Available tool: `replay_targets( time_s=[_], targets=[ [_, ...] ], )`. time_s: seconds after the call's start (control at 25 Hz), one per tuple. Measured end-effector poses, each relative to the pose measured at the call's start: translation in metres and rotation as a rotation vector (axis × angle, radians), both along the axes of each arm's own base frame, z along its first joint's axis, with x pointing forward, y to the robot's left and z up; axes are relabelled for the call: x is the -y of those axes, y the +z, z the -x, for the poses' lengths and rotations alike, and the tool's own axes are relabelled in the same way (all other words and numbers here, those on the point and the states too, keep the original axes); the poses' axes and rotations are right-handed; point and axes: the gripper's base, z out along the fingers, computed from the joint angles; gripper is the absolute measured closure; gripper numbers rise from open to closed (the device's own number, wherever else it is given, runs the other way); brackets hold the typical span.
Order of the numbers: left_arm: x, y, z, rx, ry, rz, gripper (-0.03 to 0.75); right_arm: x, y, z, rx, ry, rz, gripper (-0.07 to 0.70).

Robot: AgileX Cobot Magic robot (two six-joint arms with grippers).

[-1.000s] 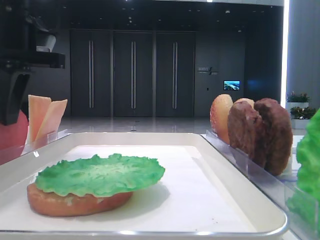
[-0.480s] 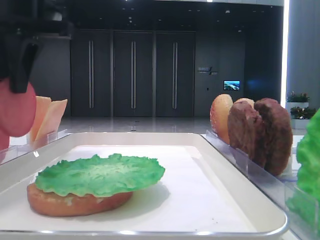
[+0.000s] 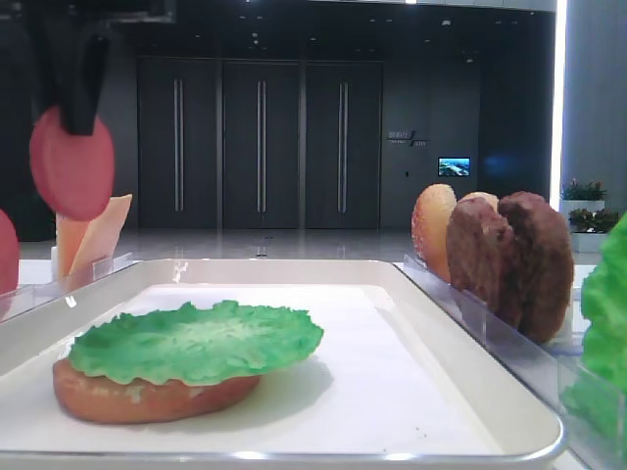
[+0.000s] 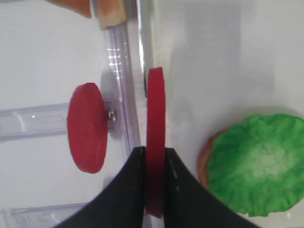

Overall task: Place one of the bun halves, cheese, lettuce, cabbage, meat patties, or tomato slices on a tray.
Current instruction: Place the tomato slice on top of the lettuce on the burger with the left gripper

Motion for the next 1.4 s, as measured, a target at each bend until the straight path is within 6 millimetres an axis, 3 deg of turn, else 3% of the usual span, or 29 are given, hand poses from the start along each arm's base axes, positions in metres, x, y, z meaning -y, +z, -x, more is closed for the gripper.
replay_targets(
  time_s=[0.2,0.4,0.76,0.92,1.04,1.4],
  targets=[
    [0.027,0.030,0.030,0.081,-0.087,0.032,0.658,0.000,0.000,0.000,0.000,0.000,0.000,0.387],
    [0.025,0.047,0.055,0.105,-0.110,0.071,0.658,0.000,0.000,0.000,0.000,0.000,0.000,0.387],
    [-0.006,0.015,0.108,-0.013,-0.082,0.051,0.658,0.000,0.000,0.000,0.000,0.000,0.000,0.387],
    [-0.010,0.012,0.114,0.001,-0.080,0.074,0.658,0.000,0.000,0.000,0.000,0.000,0.000,0.387],
    [-0.006,0.008,0.112,0.036,-0.088,0.119,0.658,0.000,0.000,0.000,0.000,0.000,0.000,0.387],
    [0.026,-0.018,0.114,0.112,-0.219,0.505,0.658,0.000,0.000,0.000,0.000,0.000,0.000,0.387]
  ],
)
